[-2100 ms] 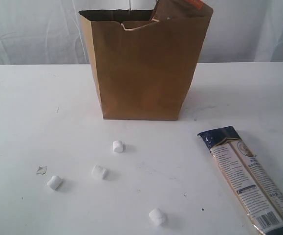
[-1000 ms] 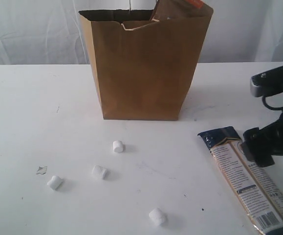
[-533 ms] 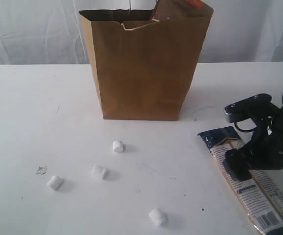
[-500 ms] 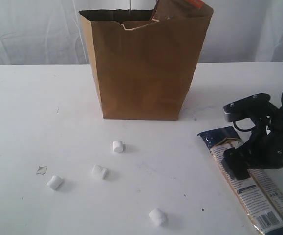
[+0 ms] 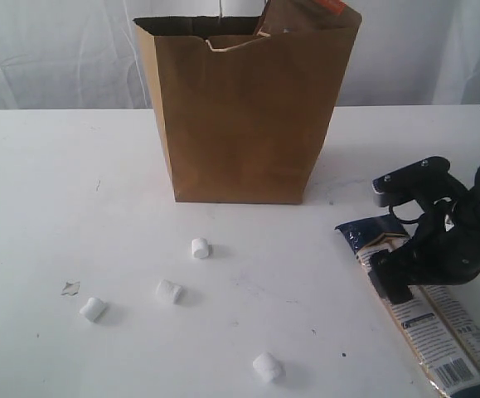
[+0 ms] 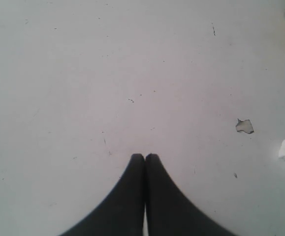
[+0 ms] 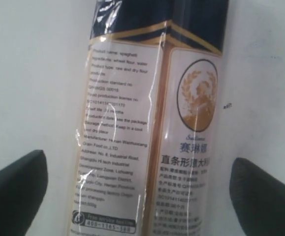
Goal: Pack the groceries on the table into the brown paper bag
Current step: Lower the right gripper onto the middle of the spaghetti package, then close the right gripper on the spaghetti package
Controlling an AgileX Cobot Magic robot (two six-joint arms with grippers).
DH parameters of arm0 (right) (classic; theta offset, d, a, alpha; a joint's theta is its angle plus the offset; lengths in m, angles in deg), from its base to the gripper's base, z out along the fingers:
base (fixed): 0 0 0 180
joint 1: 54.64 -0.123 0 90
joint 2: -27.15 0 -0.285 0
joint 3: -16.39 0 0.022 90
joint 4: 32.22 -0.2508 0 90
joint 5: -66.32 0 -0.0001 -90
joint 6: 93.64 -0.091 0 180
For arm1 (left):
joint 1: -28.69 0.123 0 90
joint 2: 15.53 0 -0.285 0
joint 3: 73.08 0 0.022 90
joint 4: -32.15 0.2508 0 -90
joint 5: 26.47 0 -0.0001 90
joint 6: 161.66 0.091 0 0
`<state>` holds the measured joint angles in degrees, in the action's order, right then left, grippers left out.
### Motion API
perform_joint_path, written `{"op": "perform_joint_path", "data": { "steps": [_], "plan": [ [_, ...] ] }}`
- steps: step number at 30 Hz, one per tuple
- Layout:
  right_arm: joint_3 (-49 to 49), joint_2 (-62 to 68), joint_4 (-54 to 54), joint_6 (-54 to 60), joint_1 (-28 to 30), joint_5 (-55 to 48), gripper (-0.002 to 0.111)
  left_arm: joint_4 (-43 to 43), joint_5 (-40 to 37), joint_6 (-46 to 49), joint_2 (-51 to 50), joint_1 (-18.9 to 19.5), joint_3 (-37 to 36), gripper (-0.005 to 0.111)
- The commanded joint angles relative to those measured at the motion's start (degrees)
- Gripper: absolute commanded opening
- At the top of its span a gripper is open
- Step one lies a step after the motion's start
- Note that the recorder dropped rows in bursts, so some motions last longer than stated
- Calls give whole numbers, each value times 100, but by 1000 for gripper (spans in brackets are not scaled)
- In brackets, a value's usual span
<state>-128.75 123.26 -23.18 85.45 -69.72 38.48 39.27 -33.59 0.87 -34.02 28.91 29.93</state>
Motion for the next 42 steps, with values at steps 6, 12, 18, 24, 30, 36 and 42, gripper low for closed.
{"op": "perform_joint_path", "data": {
  "steps": [6,12,18,24,30,36,42],
  "plan": [
    [115,327,-12,90,26,199,95,17,-23,-55,45,-33,-23,0],
    [126,445,-12,90,26,273,95,17,-23,-55,45,-33,-23,0],
    [262,756,-34,90,26,395,95,17,-23,-55,45,-33,-23,0],
    [362,882,-62,-240,26,467,95,17,-23,-55,45,-33,-23,0],
    [375,985,249,-383,86,398,95,17,-23,-55,45,-33,-23,0],
    [375,985,767,-558,100,-170,95,17,-23,-55,45,-33,-23,0],
    [375,1006,1043,-582,100,-288,95,17,-23,-55,45,-33,-23,0]
  ]
}}
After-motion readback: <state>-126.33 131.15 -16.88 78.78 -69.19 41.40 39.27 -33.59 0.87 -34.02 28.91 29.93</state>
